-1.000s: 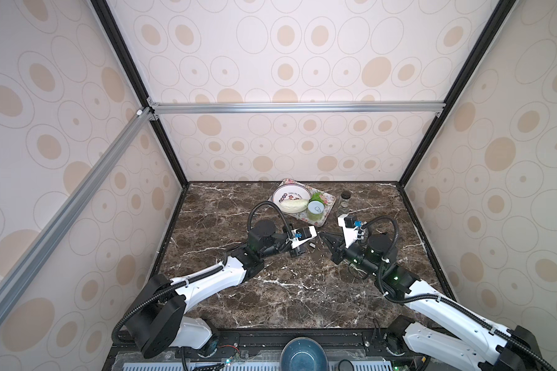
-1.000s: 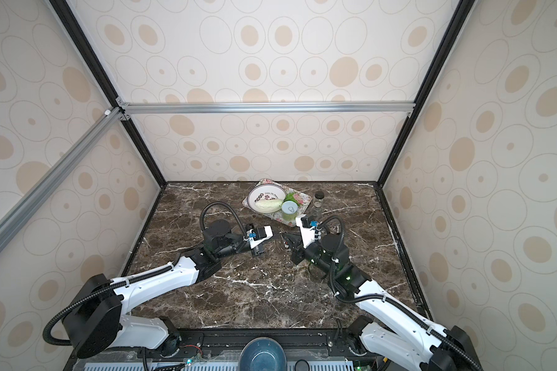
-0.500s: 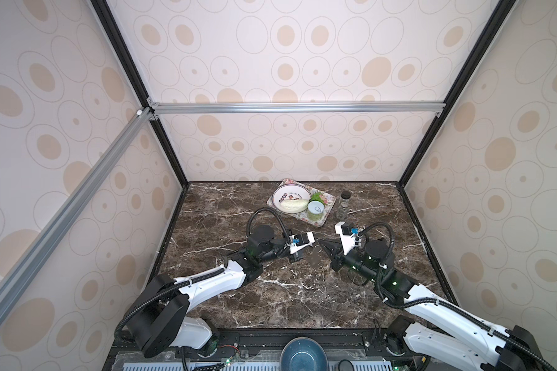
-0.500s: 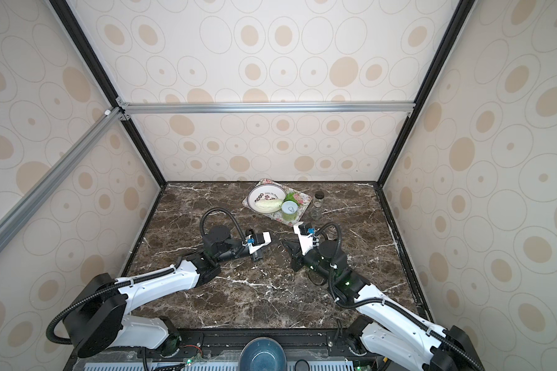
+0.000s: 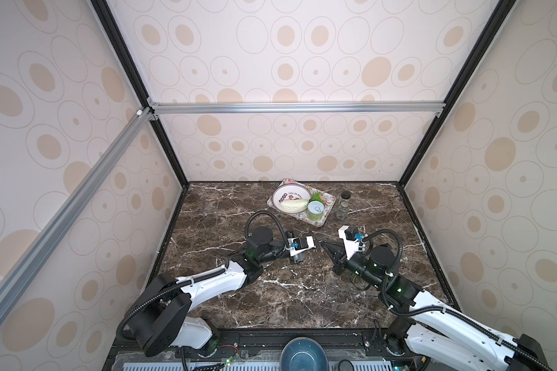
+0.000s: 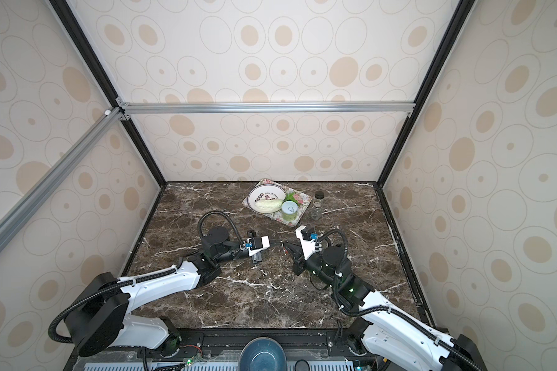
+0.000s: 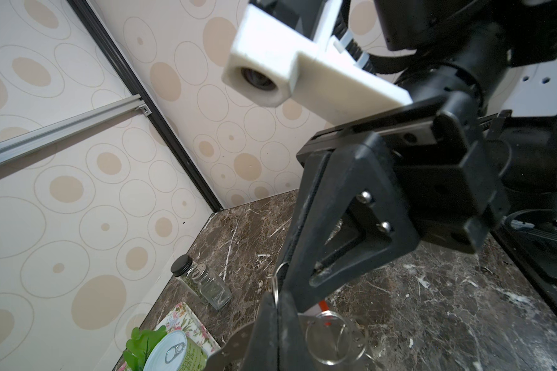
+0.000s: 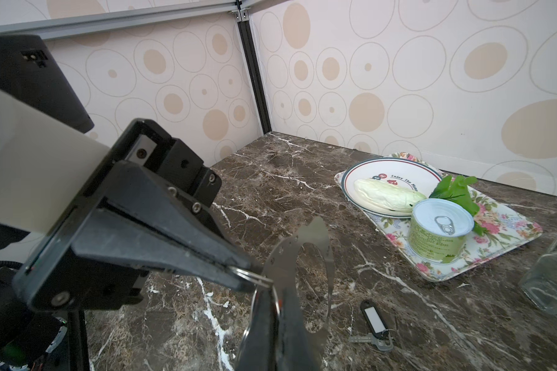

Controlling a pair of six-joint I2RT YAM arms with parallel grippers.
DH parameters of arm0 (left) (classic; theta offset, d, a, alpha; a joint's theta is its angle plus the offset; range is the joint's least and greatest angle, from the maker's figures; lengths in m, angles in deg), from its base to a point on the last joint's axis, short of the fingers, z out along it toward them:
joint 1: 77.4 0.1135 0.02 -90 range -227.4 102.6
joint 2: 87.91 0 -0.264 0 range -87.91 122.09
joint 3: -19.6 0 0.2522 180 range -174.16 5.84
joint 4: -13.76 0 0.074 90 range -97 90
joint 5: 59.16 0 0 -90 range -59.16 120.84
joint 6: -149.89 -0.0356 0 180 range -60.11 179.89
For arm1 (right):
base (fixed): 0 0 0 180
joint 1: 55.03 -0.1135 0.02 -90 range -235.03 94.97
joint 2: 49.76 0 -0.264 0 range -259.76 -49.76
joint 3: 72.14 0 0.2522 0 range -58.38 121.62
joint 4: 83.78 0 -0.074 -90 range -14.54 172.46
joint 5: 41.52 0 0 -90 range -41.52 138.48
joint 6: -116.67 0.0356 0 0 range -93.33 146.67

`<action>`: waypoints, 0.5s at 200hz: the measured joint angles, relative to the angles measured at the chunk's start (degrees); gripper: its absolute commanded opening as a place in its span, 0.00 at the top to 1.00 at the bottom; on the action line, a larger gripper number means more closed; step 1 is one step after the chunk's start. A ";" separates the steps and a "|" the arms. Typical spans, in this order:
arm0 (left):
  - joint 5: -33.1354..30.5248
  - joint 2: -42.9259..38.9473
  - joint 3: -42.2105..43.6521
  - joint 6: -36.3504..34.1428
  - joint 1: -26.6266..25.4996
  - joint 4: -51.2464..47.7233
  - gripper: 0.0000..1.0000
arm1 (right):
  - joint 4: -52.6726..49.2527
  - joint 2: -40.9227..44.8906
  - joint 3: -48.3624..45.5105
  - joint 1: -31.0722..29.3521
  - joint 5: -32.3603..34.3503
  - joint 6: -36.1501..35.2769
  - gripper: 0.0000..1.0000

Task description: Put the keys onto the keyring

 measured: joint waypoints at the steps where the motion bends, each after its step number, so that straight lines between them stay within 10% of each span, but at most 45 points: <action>1: 0.02 0.00 0.00 -0.04 0.00 0.00 0.91 | -0.02 0.02 0.00 0.00 0.02 -0.02 1.00; 39: 0.92 0.13 -0.15 -2.05 0.00 -0.24 0.71 | -1.49 0.22 -0.87 0.02 3.08 -0.52 1.00; 100: 1.77 -0.83 -2.97 -5.05 0.00 -8.35 0.66 | -3.58 0.48 -0.92 -1.36 6.32 -1.68 1.00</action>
